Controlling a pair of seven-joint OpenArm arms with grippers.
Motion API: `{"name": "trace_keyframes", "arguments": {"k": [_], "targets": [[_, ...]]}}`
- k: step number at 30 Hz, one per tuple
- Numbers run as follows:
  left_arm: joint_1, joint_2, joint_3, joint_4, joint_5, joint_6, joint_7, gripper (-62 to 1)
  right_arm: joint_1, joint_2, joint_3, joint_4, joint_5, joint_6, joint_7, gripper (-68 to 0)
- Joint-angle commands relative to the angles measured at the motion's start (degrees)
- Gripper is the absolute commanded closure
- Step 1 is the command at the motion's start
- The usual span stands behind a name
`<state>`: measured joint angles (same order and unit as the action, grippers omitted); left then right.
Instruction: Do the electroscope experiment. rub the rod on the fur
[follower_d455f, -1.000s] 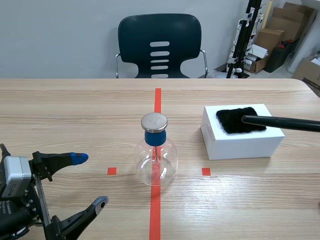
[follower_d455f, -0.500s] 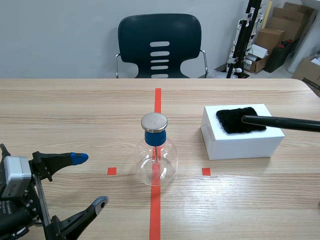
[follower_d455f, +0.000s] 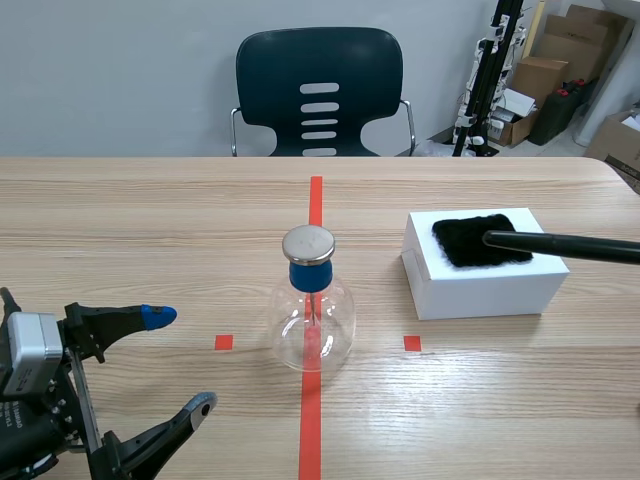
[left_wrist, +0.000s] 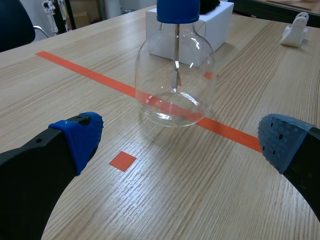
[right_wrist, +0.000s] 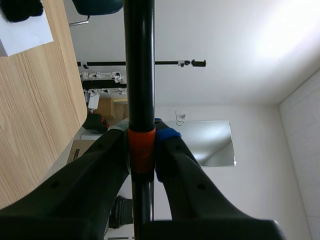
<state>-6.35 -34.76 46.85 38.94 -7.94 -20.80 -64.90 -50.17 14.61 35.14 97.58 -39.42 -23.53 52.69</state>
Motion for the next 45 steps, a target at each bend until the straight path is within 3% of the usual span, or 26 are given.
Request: {"name": "trace_keyframes", "arguments": {"k": [1, 22, 45], "targets": [[0.0, -0.2, -0.3, 0.8, -0.3, 0.1, -1.0, -62.3, 0.5, 0.3, 0.6, 0.7, 1.1, -0.5, 0.2, -0.4], [0.0, -0.2, -0.3, 0.8, -0.3, 0.1, -1.4, -62.3, 0.5, 0.3, 0.6, 0.7, 1.1, -0.5, 0.5, -0.4], [0.0, -0.9, -0.4, 0.8, -0.3, 0.7, -6.3, -62.3, 0.5, 0.3, 0.6, 0.7, 1.1, -0.5, 0.4, -0.4]]}}
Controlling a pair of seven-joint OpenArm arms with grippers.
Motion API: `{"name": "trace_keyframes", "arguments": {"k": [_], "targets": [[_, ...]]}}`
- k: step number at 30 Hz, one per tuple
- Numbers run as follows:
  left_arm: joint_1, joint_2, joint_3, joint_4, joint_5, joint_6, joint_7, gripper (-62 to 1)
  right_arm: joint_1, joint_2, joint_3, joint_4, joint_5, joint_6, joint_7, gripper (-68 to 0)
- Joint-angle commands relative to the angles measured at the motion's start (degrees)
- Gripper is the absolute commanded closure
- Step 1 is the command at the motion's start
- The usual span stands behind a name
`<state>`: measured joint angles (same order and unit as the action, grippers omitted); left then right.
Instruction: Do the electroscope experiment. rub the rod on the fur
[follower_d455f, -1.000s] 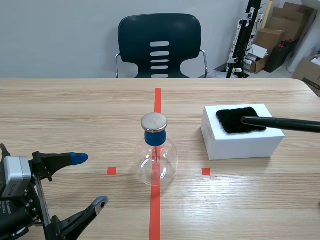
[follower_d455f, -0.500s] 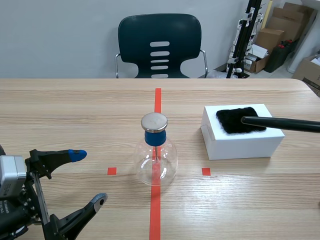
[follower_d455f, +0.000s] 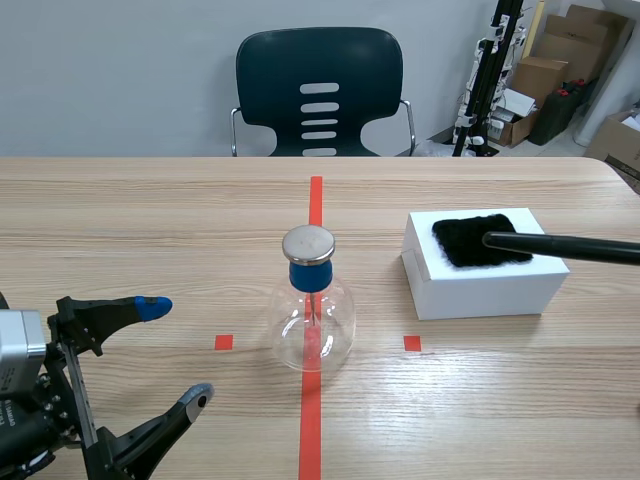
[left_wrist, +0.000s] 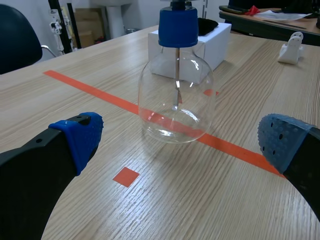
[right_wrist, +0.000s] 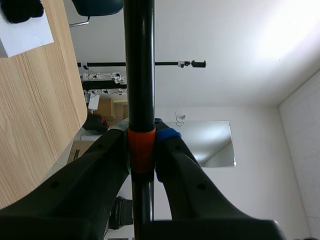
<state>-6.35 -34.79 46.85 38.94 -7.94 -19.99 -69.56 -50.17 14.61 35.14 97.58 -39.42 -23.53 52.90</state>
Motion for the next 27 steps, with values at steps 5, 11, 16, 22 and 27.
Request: {"name": "trace_keyframes", "arguments": {"k": [5, 11, 16, 22, 27], "targets": [[0.0, -1.3, -0.4, 0.8, -0.3, -0.2, -3.0, -62.3, 0.5, 0.3, 0.6, 0.7, 1.1, -0.5, 0.2, -0.4], [0.0, -1.3, -0.4, 0.8, -0.3, -0.2, -3.1, -62.3, 0.5, 0.3, 0.6, 0.7, 1.1, -0.5, 0.2, -0.4], [0.0, -1.3, -0.4, 0.8, -0.3, -0.2, -3.1, -62.3, 0.5, 0.3, 0.6, 0.7, 1.1, -0.5, 0.2, -0.4], [0.0, -1.3, -0.4, 0.8, -0.3, -0.3, -4.5, -62.3, 0.5, 0.3, 0.6, 0.7, 1.1, -0.5, 0.2, -0.4], [0.0, -1.2, -0.4, 0.8, -0.3, -0.3, -4.5, -62.3, 0.5, 0.3, 0.6, 0.7, 1.1, -0.5, 0.2, -0.4]]}}
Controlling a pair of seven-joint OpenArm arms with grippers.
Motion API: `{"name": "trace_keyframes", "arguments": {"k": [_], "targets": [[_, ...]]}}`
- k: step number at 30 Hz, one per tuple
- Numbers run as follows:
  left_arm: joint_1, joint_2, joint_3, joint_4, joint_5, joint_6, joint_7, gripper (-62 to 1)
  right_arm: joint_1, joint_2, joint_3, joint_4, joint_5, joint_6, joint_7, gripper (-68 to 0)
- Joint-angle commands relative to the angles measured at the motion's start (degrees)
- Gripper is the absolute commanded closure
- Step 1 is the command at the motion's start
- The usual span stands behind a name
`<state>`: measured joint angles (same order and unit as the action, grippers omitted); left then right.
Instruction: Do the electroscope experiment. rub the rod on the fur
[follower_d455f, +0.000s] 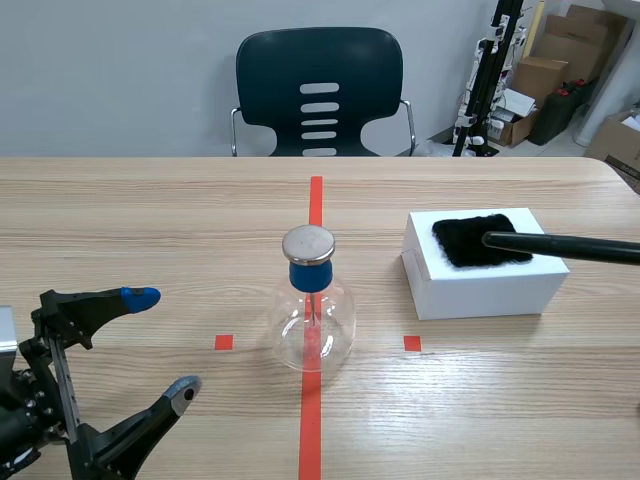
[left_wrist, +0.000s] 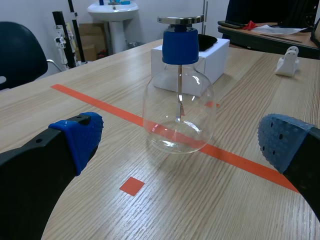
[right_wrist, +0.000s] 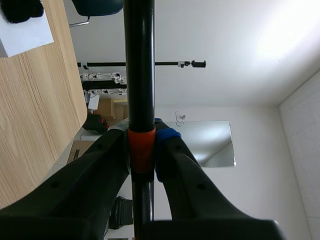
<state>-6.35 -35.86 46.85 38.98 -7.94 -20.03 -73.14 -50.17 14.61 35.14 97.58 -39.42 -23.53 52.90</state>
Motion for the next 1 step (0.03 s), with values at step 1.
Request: {"name": "trace_keyframes", "arguments": {"k": [1], "targets": [[0.0, -0.2, -0.4, 0.7, -0.3, -0.3, -0.9, -62.3, 0.5, 0.3, 0.6, 0.7, 1.1, -0.5, 0.2, -0.4]]}}
